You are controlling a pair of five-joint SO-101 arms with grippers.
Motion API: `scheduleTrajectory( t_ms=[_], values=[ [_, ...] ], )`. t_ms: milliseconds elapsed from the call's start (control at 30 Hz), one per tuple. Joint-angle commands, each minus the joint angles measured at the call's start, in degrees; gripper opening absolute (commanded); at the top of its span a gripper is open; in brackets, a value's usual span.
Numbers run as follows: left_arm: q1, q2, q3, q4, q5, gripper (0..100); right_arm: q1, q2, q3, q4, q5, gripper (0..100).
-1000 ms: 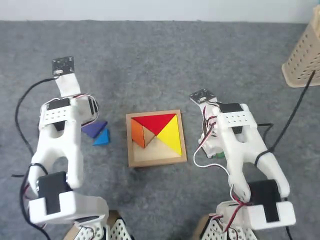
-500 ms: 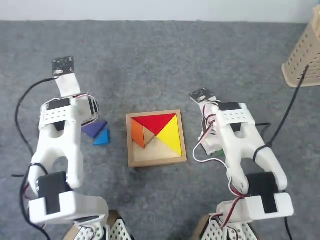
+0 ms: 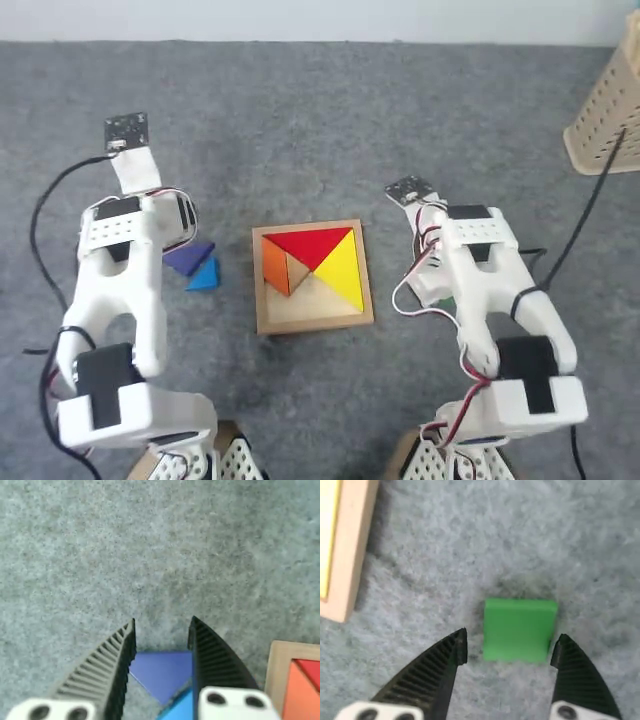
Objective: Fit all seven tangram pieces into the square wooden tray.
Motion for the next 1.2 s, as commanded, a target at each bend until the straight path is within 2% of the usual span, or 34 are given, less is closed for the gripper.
scheduleTrajectory(
  t_ms=[0,100,300,500,600,733,933,1033,1167],
  values=[
    [-0.4,-0.6,-0.1,-1.1,-0.5,17,0.7,0.7,-3.2,-2.2,0.7,28.2],
    [-0.4,-0.6,-0.1,-1.1,-0.5,17,0.7,2.1,-3.2,-2.7,0.7,26.5],
    [-0.4,-0.6,-0.1,-1.1,-0.5,17,0.4,2.3,-3.3,-2.7,0.9,10.8],
    [-0.4,-0.6,-0.1,-1.1,-0.5,17,0.0,0.0,-6.9,0.4,0.6,9.7],
    [-0.4,-0.6,-0.1,-1.2,-0.5,17,-4.4,-5.1,-11.2,6.4,0.4,9.7],
    [-0.3,-0.6,-0.1,-1.2,-0.5,17,-15.3,-11.6,-17.4,11.4,-2.4,9.7],
    [-0.3,-0.5,0.0,-1.1,-0.4,17,-30.5,-7.9,-22.0,12.0,-2.6,9.8],
    [-0.3,-0.5,0.5,-1.3,-0.4,17,-33.7,-2.7,-23.7,11.9,-3.2,9.9],
    [-0.3,-0.6,0.5,-1.3,-0.4,17,-34.6,2.9,-26.4,10.3,-7.4,10.1]
  ],
)
